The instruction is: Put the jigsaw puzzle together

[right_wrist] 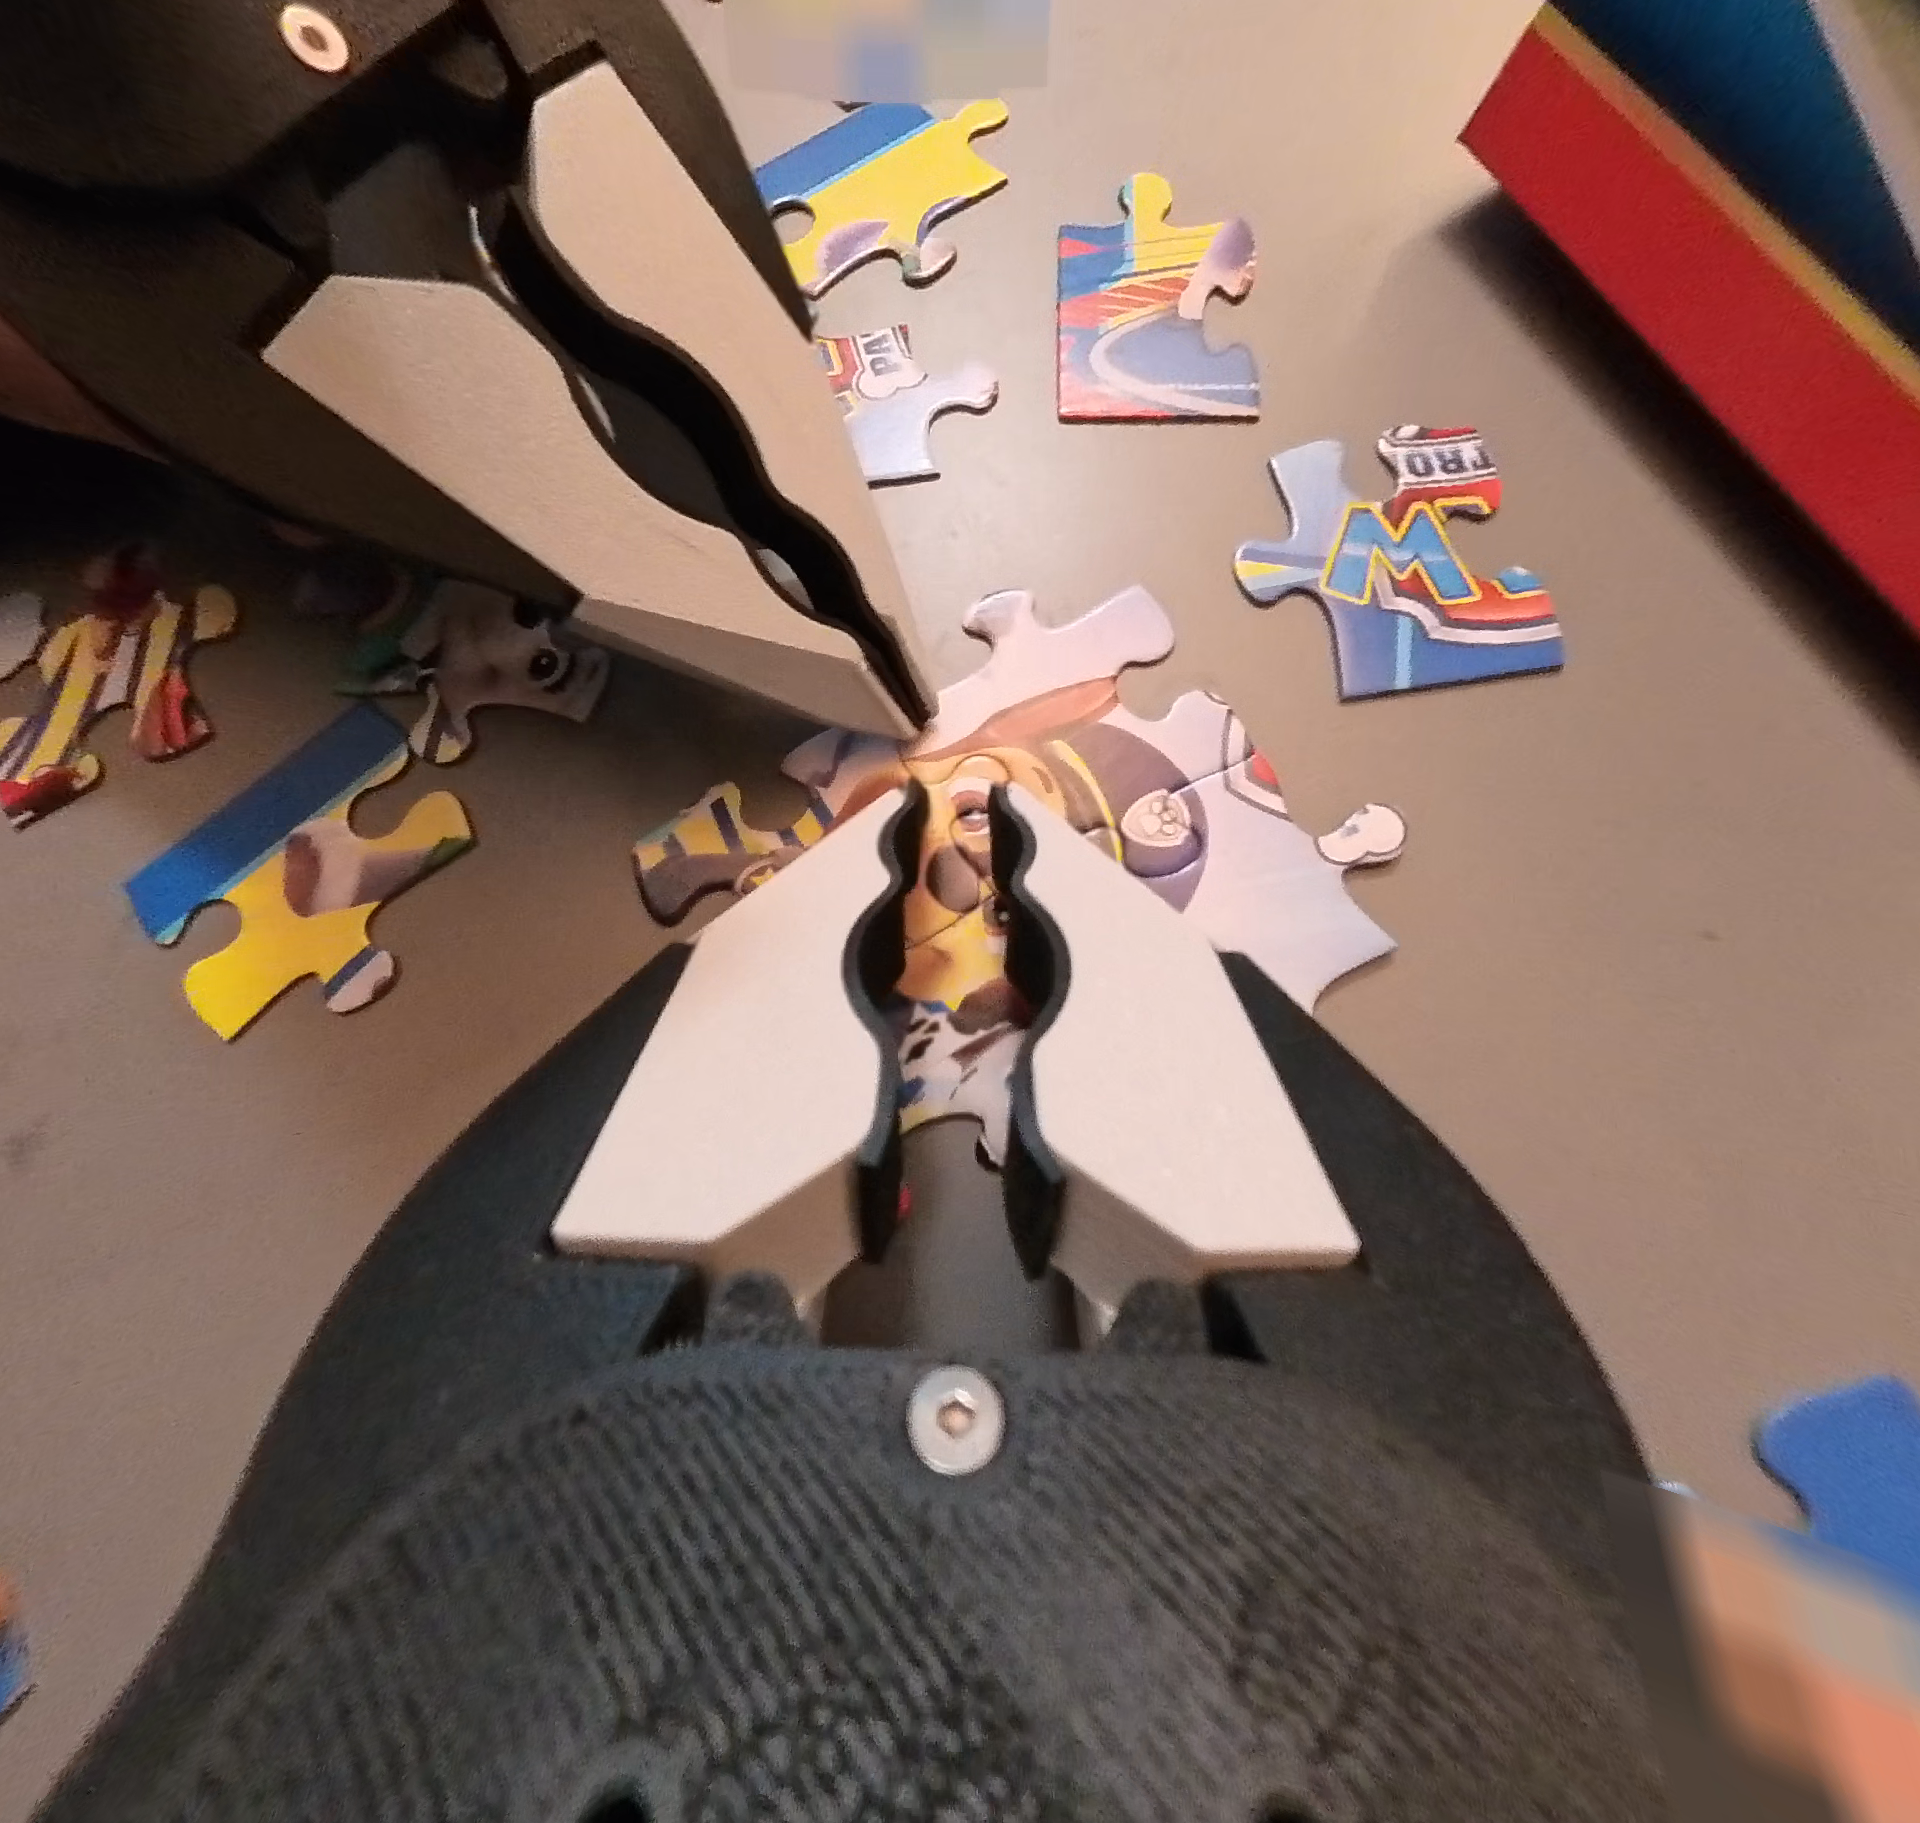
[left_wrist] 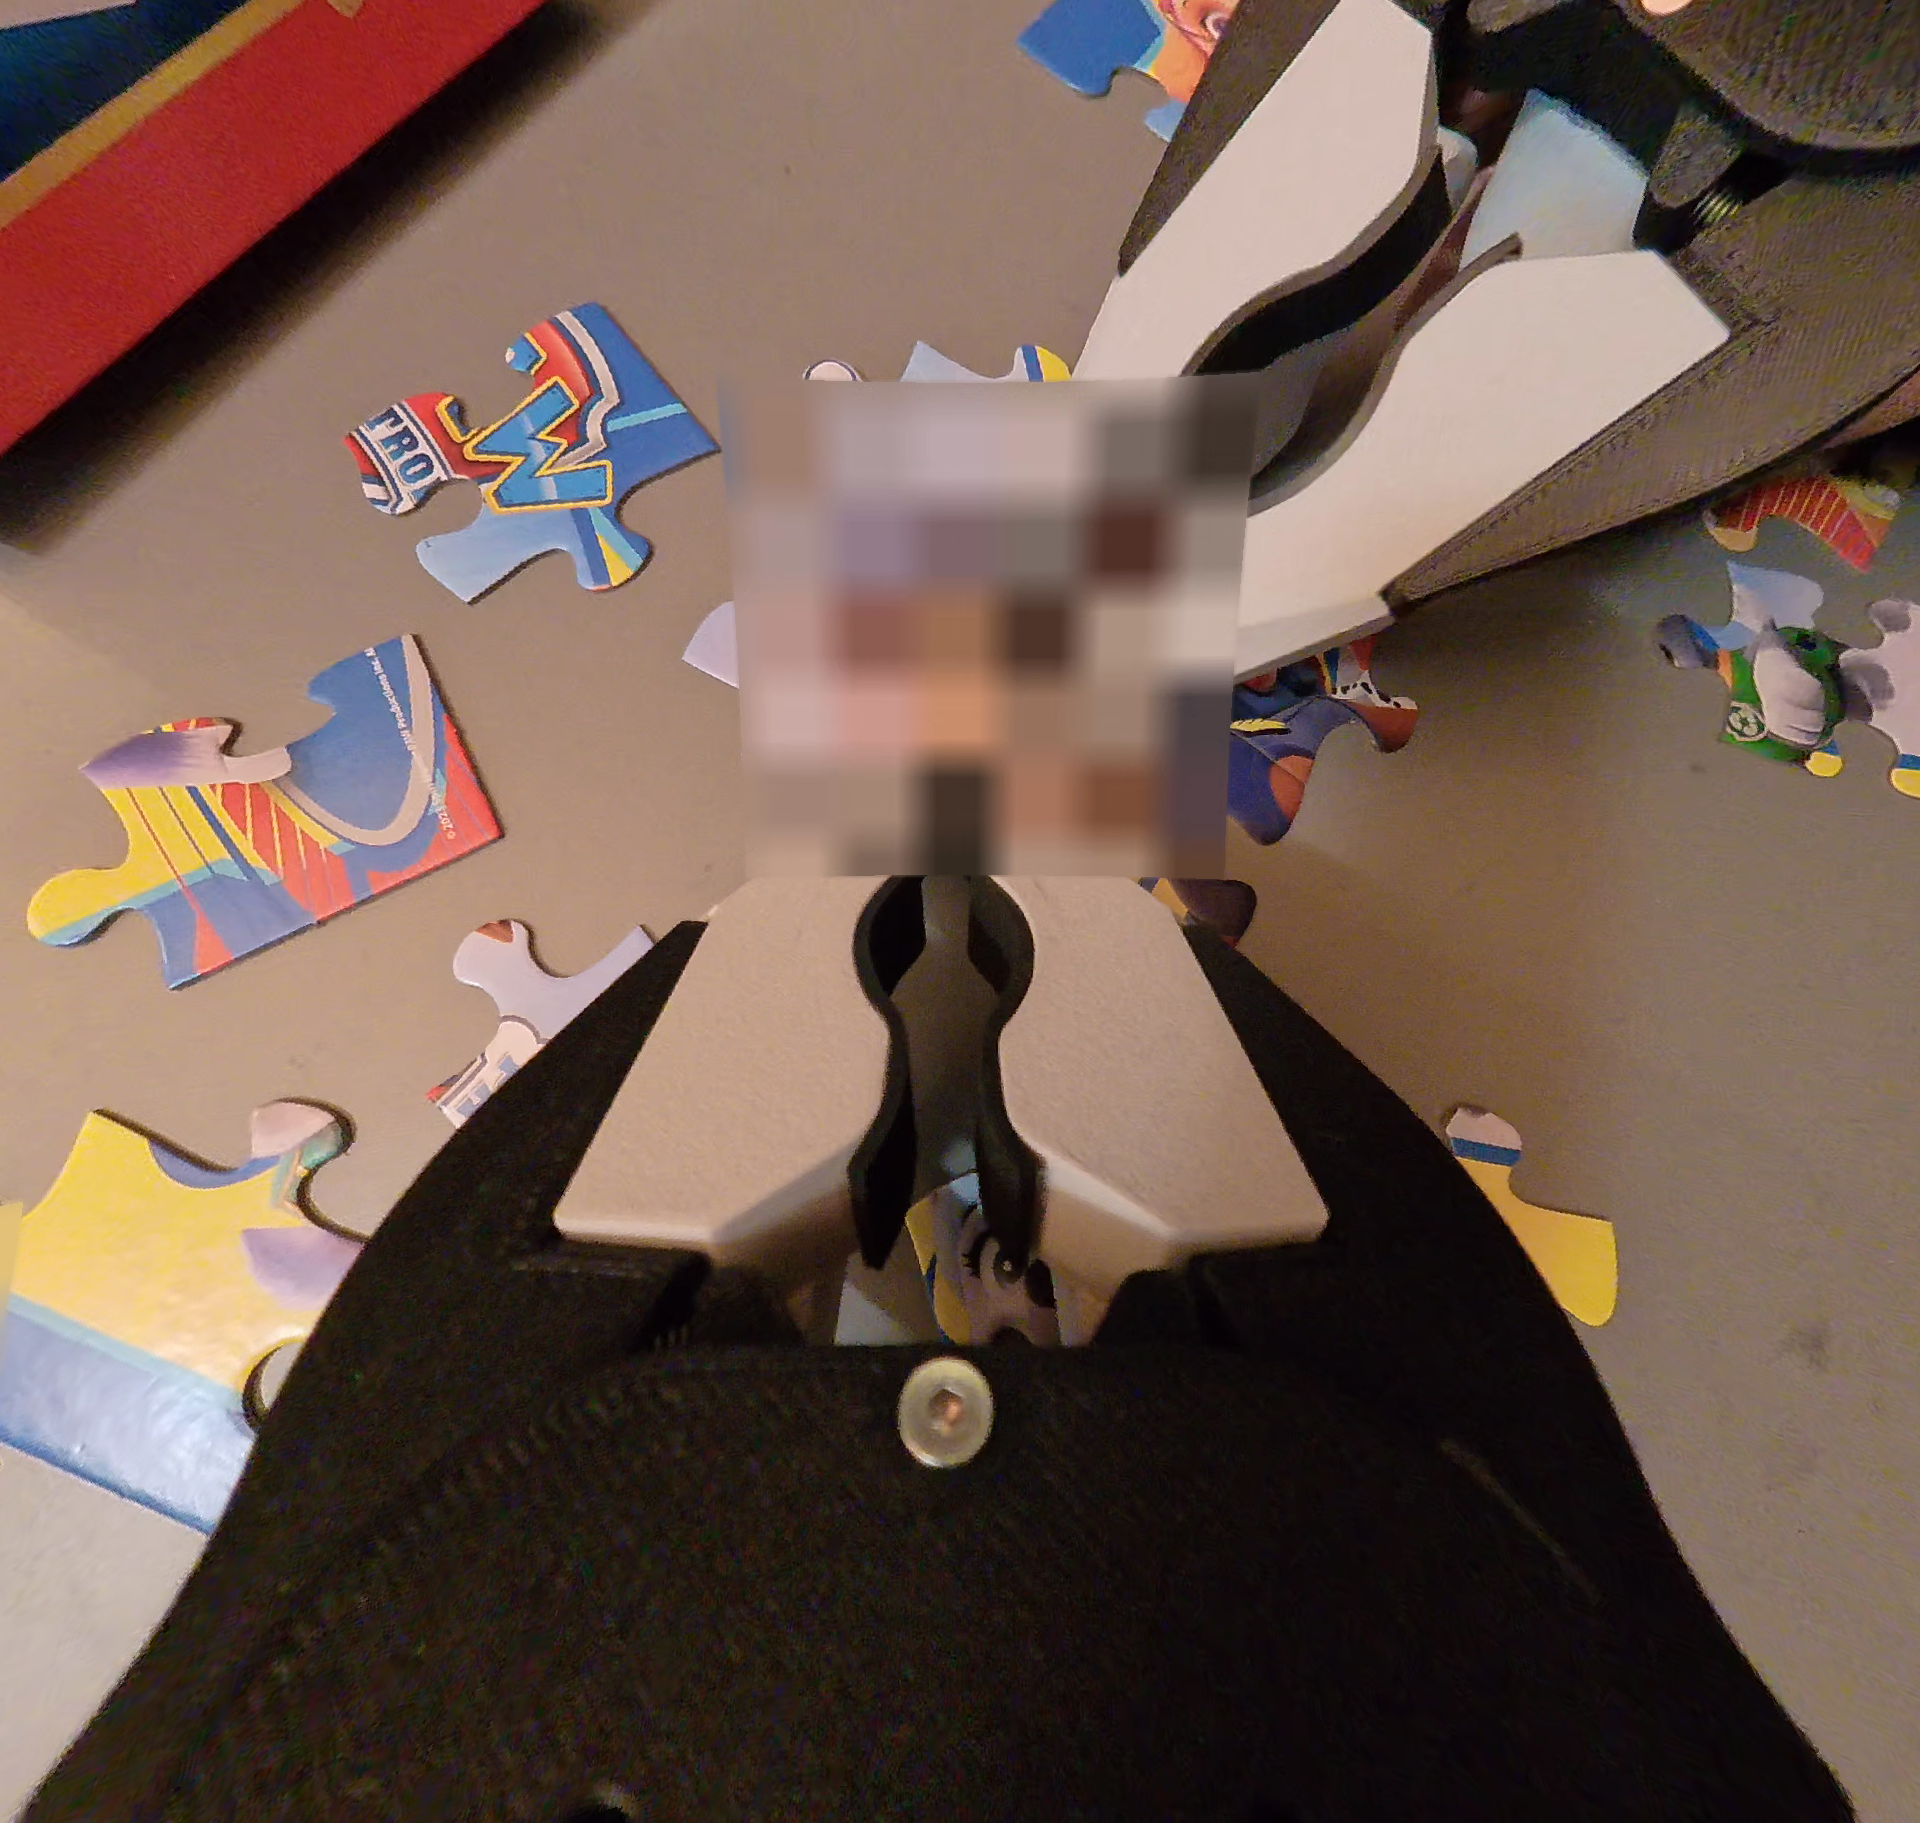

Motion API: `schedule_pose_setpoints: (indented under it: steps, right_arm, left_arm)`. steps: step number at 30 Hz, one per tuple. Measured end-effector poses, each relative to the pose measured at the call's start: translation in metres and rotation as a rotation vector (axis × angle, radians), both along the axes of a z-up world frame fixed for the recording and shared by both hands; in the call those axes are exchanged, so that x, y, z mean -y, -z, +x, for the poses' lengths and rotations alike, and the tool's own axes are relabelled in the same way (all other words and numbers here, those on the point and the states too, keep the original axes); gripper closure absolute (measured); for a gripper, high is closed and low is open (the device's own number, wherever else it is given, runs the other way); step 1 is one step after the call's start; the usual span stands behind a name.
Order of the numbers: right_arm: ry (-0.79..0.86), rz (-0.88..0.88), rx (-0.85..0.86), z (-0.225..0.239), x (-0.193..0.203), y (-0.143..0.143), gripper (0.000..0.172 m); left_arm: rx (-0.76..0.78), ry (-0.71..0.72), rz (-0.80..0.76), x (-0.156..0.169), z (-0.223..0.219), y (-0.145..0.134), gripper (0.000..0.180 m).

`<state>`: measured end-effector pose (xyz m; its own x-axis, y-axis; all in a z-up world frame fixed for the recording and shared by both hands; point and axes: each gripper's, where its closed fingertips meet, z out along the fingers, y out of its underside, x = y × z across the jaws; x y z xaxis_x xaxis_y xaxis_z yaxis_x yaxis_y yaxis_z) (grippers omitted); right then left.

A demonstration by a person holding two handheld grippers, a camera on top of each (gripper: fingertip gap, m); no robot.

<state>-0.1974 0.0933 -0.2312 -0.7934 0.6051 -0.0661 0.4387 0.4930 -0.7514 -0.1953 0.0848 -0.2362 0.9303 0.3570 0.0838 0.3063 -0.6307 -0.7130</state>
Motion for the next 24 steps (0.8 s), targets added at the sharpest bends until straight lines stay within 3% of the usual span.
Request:
schedule_pose_setpoints:
  steps: [4, 6, 8, 11, 15, 18, 21, 24]
  right_arm:
    - [-0.014, -0.002, -0.034, -0.001, 0.001, -0.008, 0.157]
    - [-0.009, -0.039, -0.055, -0.003, 0.003, -0.015, 0.163]
    - [-0.003, 0.013, -0.014, -0.003, 0.0, 0.0, 0.16]
    - [0.003, 0.02, -0.014, -0.004, -0.004, -0.001, 0.162]
    - [0.081, 0.024, -0.1, -0.02, -0.022, -0.014, 0.16]
    - [0.108, 0.045, -0.066, -0.025, -0.031, 0.0, 0.158]
    - [0.114, 0.007, -0.022, -0.025, -0.032, 0.0, 0.16]
    - [0.126, 0.011, -0.024, -0.026, -0.037, -0.002, 0.152]
  left_arm:
    - [-0.008, 0.0, -0.003, 0.0, 0.0, 0.0, 0.18]
    - [-0.013, 0.0, -0.005, 0.0, 0.0, 0.0, 0.18]
    - [-0.013, 0.0, -0.005, 0.0, 0.0, 0.0, 0.18]
    - [-0.004, 0.0, -0.002, 0.0, 0.0, 0.0, 0.18]
    - [-0.003, 0.0, -0.001, 0.0, 0.0, 0.0, 0.18]
    - [-0.008, 0.0, -0.003, 0.0, 0.0, 0.0, 0.18]
    - [-0.006, 0.0, -0.002, 0.0, 0.0, 0.0, 0.18]
    - [-0.005, 0.0, -0.002, 0.0, 0.0, 0.0, 0.18]
